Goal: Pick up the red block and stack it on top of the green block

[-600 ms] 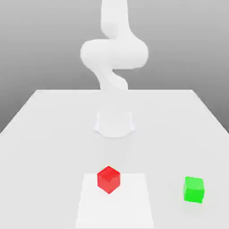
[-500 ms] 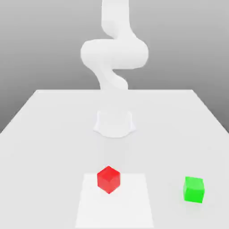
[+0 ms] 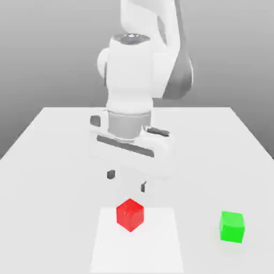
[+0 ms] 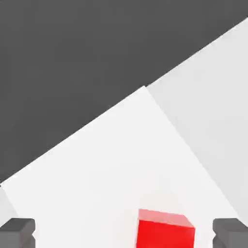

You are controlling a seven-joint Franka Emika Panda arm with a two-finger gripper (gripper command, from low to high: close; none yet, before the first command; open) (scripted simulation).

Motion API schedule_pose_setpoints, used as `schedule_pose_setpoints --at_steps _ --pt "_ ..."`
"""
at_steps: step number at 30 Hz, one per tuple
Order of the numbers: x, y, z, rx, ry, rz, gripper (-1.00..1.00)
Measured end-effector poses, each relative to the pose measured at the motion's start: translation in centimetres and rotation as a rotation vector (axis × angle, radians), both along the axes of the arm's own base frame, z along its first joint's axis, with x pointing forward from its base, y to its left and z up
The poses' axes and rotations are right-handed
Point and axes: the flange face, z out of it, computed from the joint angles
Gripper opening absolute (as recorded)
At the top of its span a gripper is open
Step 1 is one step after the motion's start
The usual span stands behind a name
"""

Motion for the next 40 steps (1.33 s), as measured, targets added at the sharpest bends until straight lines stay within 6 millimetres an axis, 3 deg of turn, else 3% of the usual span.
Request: schedule_pose_setpoints --at_steps 6,7,14,21,22,27,30,31,36,37,40 --pt "-0.7 0.1 -6.1 0.007 0.023 -0.023 0.00" --pt "-0.8 0.1 -6.9 0.007 0.024 -0.023 -1.00" --pt "-0.8 0.1 -7.0 0.007 0.023 -0.023 -1.00" --pt "-0.8 0.1 -1.5 0.006 0.023 -0.022 -1.00" --pt "-0.3 1.4 -0.9 0.005 0.024 0.035 -1.00" --pt "2.1 14.5 1.1 -0.002 0.028 0.538 -1.00" --pt "1.5 23.0 2.5 -0.005 0.027 0.846 -1.00" --pt "1.3 24.8 2.4 -0.006 0.025 0.908 -1.00" --pt "1.8 25.3 -2.4 -0.007 0.024 0.935 -1.00" --pt "1.7 25.3 -3.2 -0.006 0.024 0.936 1.00" --pt "1.7 25.3 -3.2 -0.006 0.024 0.936 1.00"
